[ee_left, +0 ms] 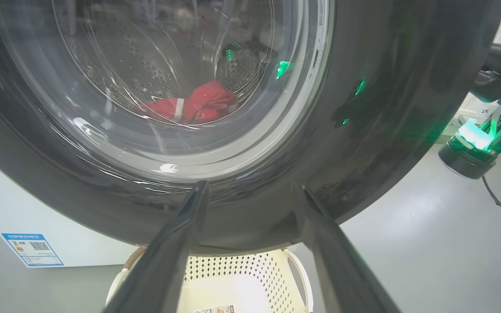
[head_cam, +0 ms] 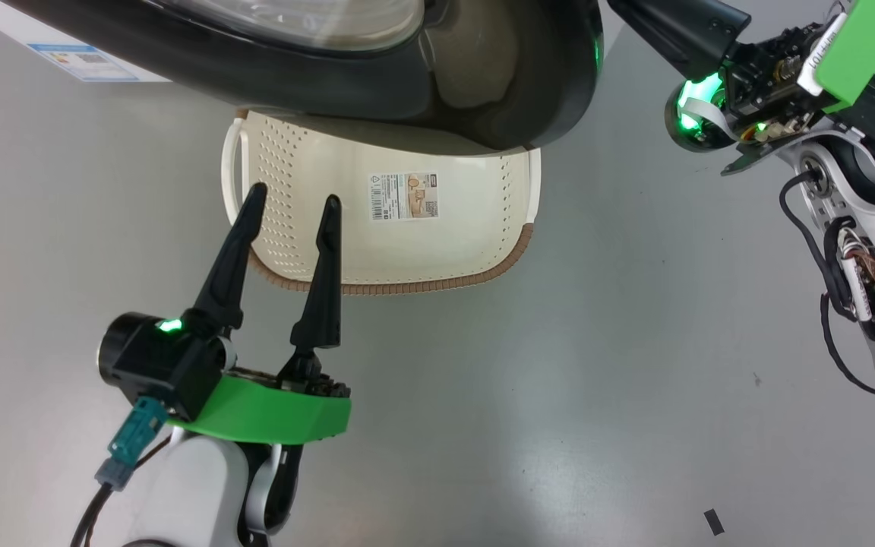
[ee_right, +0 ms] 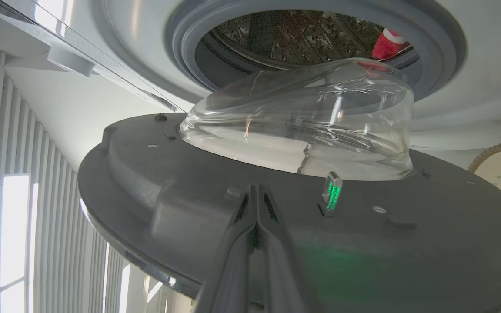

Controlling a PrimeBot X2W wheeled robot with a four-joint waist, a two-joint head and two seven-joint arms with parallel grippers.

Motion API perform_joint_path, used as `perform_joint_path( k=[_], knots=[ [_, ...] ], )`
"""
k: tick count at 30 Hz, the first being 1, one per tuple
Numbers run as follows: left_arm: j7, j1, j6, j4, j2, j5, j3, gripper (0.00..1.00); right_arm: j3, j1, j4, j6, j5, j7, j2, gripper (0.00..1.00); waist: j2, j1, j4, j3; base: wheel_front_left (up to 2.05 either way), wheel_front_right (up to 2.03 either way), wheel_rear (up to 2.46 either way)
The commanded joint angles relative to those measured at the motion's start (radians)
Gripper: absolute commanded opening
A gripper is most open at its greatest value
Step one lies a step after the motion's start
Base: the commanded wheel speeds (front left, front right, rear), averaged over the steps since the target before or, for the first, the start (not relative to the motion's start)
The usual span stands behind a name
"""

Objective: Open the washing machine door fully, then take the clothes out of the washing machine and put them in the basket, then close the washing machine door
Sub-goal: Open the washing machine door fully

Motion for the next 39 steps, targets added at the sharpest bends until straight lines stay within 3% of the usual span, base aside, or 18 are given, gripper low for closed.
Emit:
perform_joint_path(
  k=[1,18,39],
  knots=[
    [-0.008,0.0,0.0,-0.021,0.018,-0.004,0.024,1.0,0.017,-0.008,-0.018,0.001,0.01,0.011,0.008,0.0,-0.0001,0.0,0.002,0.001,0.0,0.0,0.0],
    [-0.008,-0.001,0.002,-0.012,0.018,-0.008,0.025,1.0,0.116,0.002,-0.053,0.001,0.059,0.085,-0.023,0.0,-0.0001,0.0,0.008,-0.006,0.0,0.0,0.0],
    [-0.008,0.053,0.009,0.002,0.018,-0.048,0.026,1.0,0.233,0.127,-0.097,0.001,0.108,0.115,-0.045,0.0,-0.0001,0.0,0.089,-0.119,0.0,0.0,0.0]
  ],
)
